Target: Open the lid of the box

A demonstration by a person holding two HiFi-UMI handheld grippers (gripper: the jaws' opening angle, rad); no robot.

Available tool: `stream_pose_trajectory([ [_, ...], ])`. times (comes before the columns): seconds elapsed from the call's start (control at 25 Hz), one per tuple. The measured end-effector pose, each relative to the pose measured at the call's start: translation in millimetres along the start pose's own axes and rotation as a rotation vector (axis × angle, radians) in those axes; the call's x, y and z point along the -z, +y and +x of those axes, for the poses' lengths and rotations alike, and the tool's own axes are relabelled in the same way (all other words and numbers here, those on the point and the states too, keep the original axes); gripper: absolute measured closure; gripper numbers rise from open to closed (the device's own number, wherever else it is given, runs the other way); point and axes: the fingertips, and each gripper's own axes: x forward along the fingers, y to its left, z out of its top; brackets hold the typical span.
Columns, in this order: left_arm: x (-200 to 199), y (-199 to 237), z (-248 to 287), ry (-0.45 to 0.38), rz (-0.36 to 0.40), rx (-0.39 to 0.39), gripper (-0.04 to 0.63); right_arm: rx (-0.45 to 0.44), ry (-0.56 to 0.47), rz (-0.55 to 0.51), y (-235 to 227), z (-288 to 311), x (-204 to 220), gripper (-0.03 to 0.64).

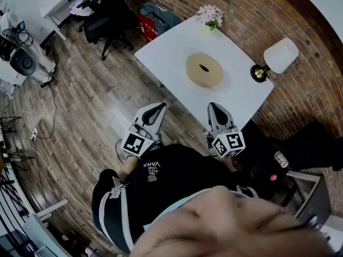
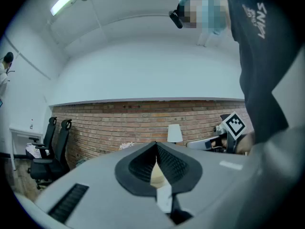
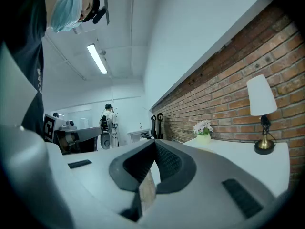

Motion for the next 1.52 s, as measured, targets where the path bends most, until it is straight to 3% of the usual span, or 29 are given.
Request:
stream_pose_trajectory([
  [0.32,4,-34,2,0.009,0.011,-0.033,0.584,-0.069,-0.009,-0.006,-7,-23,-4,0.617],
  [0.68,5,-50,11,0.015,0.017,0.004,0.584,-0.077,-0.047,-0.008,-11,-28,-8,0.615],
  [1.08,-1,-7,29,-0.016,0.008,0.063,0.584,-0.006,-0.067,0.019,-13,8,-11,0.615],
  [1.52,8,63,51,0.013,-0.01,0.185,0.584,0.121,-0.062,0.027,-8,69,-6,0.615],
])
